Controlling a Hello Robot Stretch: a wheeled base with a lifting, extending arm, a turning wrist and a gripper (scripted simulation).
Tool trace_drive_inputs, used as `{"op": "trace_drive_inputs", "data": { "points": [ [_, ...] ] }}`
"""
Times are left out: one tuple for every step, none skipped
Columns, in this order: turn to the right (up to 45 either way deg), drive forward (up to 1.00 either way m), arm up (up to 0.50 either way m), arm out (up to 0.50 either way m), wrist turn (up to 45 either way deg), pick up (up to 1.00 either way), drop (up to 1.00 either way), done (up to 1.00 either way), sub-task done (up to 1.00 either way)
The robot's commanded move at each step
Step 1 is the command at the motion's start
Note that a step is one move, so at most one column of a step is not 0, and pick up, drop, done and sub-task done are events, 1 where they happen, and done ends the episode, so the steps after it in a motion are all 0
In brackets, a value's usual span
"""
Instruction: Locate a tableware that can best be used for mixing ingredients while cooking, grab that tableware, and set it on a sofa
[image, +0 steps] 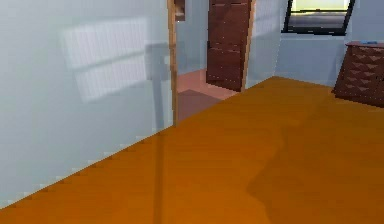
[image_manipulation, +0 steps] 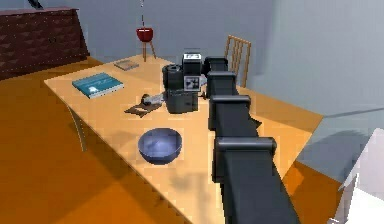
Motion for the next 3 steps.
{"op": "trace_drive_inputs", "data": {
  "points": [
    [0.0, 0.00, -0.28, 0.00, 0.0, 0.00, 0.00, 0.00, 0.00],
    [0.0, 0.00, 0.00, 0.00, 0.0, 1.00, 0.00, 0.00, 0.00],
    [0.0, 0.00, 0.10, 0.00, 0.0, 0.00, 0.00, 0.00, 0.00]
  ]
}}
